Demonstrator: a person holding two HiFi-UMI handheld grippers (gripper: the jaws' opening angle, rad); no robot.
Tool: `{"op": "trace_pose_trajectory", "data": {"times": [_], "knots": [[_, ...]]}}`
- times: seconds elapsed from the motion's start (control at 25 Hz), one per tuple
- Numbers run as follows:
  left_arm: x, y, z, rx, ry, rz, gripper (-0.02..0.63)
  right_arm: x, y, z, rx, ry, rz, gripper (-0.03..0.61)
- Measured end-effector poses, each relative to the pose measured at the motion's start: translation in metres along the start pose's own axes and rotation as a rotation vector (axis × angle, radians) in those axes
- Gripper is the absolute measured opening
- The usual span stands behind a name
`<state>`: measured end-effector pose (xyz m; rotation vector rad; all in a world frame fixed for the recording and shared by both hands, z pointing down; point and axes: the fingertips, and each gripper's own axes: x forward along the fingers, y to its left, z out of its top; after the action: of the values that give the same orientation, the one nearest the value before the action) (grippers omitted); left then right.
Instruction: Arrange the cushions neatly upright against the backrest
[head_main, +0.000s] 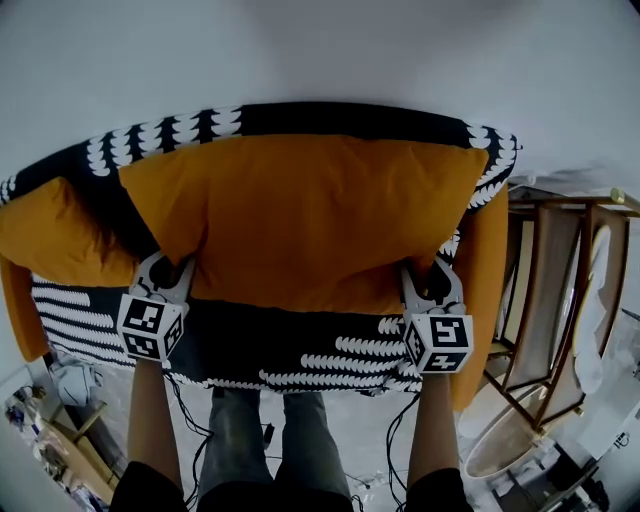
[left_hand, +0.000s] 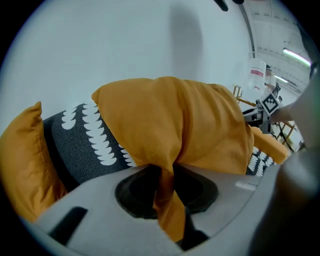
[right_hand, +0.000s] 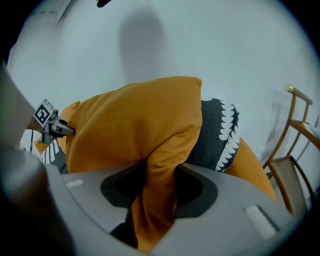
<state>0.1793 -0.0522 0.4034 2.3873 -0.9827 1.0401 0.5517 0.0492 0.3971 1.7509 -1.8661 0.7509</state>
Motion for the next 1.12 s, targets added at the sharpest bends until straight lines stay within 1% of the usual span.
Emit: {"op": "trace_pose_trajectory", "data": {"times": [0.12, 0.36, 0.52, 0.68, 0.84, 1.04, 1.12], "knots": [[0.015, -0.004, -0.001, -0.018, 0.016, 0.010, 0.084, 0.013, -0.013, -0.007, 0.012, 0.022, 0.001, 0.190], [0.029, 0.003, -0.005, -0.036, 0.026, 0.027, 0.102, 0.031, -0.020, -0.013, 0.020, 0.049, 0.012, 0.195], [0.034, 0.005, -0.011, -0.079, 0.029, 0.047, 0.141, 0.035, -0.024, -0.021, 0.027, 0.067, 0.008, 0.214], [0.034, 0.007, -0.014, -0.090, 0.039, 0.070, 0.182, 0.037, -0.029, -0.026, 0.039, 0.070, 0.012, 0.232], [0.032, 0.006, -0.018, -0.141, 0.024, 0.081, 0.219, 0.030, -0.036, -0.030, 0.040, 0.056, -0.002, 0.256], [0.023, 0.007, -0.024, -0.173, 0.008, 0.097, 0.249, 0.018, -0.036, -0.035, 0.064, 0.034, -0.017, 0.258], [0.017, 0.005, -0.028, -0.167, 0.017, 0.095, 0.265, 0.012, -0.033, -0.038, 0.059, 0.046, -0.017, 0.258]]}}
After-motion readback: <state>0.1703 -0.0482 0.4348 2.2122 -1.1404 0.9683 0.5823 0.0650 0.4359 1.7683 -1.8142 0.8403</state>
